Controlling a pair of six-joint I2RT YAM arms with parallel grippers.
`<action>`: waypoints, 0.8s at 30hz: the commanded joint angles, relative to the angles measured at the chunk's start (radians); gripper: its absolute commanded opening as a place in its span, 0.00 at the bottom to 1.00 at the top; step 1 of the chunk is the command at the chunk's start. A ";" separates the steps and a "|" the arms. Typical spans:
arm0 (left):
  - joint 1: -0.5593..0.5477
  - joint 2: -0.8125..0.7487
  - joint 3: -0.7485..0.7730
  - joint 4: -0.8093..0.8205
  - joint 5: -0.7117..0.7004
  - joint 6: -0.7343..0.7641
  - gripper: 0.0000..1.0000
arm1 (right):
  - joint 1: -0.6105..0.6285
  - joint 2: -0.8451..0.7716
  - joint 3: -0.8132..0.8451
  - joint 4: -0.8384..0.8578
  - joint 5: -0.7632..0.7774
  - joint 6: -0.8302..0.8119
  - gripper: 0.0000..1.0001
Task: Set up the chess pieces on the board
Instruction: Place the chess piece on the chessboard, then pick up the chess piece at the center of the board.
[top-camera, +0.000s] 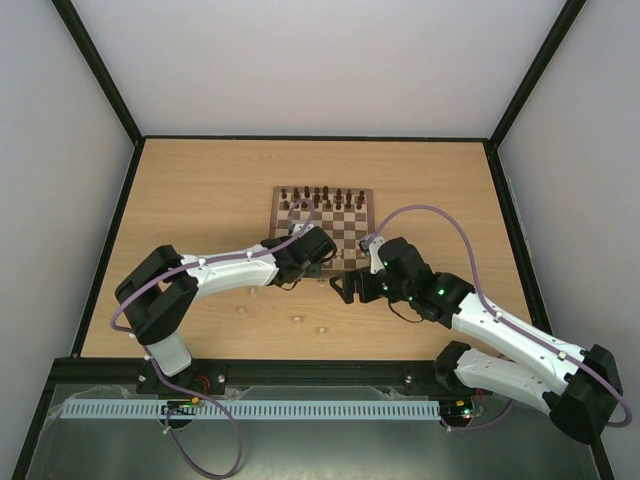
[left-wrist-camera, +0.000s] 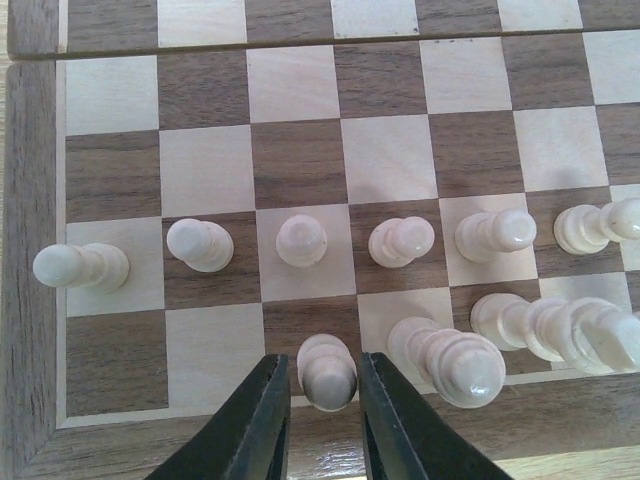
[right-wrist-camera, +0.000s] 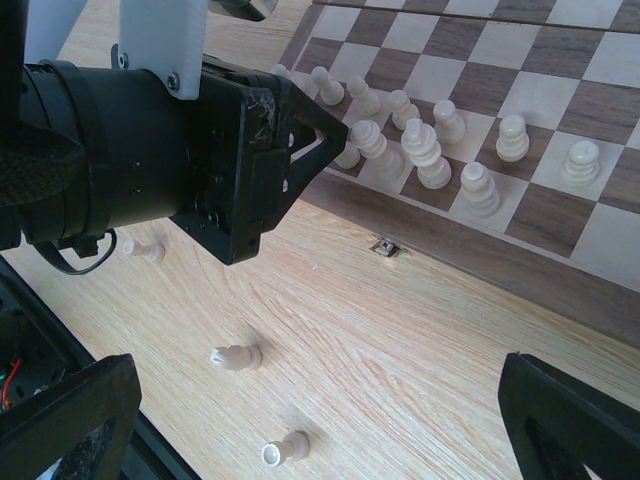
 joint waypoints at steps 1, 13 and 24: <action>0.005 -0.018 0.017 -0.015 -0.016 0.001 0.23 | -0.003 -0.011 -0.012 0.002 -0.012 -0.016 0.99; -0.009 -0.156 0.013 -0.090 -0.058 -0.028 0.34 | -0.002 -0.009 -0.011 0.002 -0.012 -0.017 0.99; -0.027 -0.559 -0.143 -0.166 -0.114 -0.078 0.62 | -0.002 0.056 -0.009 0.011 -0.058 -0.020 0.99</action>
